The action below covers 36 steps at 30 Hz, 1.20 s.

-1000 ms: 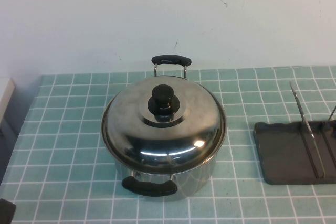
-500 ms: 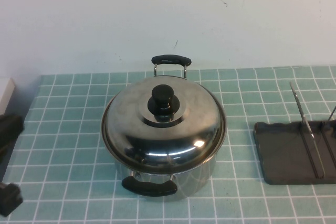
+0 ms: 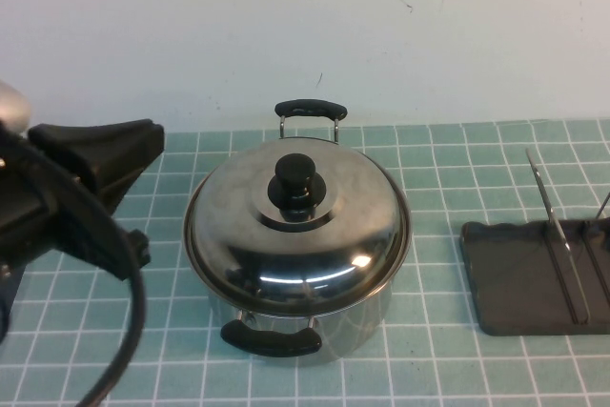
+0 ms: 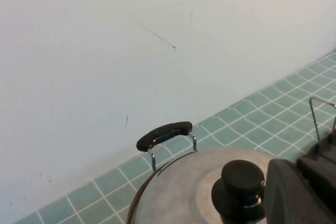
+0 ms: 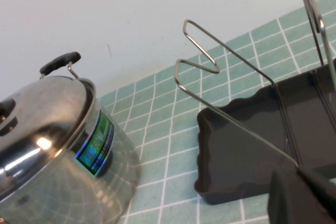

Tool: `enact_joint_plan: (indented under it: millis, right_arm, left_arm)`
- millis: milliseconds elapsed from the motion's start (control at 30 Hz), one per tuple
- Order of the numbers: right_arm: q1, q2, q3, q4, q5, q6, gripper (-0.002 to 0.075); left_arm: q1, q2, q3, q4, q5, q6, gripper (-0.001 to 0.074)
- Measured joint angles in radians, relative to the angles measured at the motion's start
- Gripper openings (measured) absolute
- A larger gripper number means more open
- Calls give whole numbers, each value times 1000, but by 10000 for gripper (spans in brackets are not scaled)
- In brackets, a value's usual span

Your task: Put pot lid on rack

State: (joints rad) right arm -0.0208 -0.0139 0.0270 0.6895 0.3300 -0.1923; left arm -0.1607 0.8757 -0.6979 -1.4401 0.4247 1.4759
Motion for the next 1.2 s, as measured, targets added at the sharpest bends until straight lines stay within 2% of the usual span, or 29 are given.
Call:
enact_joint_plan:
  millis: [167, 233, 300, 467, 567, 667, 1000, 1067, 1167, 1200]
  right_arm:
    - [0, 0, 0, 2, 0, -9, -3]
    - [0, 0, 0, 2, 0, -11, -3]
    - [0, 0, 0, 2, 0, -11, -3]
    - [0, 0, 0, 2, 0, -13, -3]
    - [0, 0, 0, 2, 0, -13, -3]
    - [0, 0, 0, 2, 0, -13, -3]
    - [0, 0, 0, 2, 0, -13, -3]
    - [0, 0, 0, 2, 0, -13, -3]
    - [0, 0, 0, 2, 2, -13, -3]
    - [0, 0, 0, 2, 2, -13, -3]
  left_arm:
    - [-168, 124, -11, -147, -228, 201, 8]
    - [-206, 178, -26, -190, -263, 253, 57]
    - [-226, 228, -40, -230, -265, 281, 159]
    - [-234, 343, -78, -270, -239, 315, 559]
    - [-234, 417, -106, -277, -228, 315, 652]
    - [-234, 492, -139, -277, -181, 315, 657]
    - [-234, 645, -221, -277, -123, 317, 544]
    - [-234, 650, -221, -277, -126, 313, 481]
    - [-234, 652, -225, -282, -134, 304, 328]
    - [-234, 652, -226, -282, -135, 304, 329]
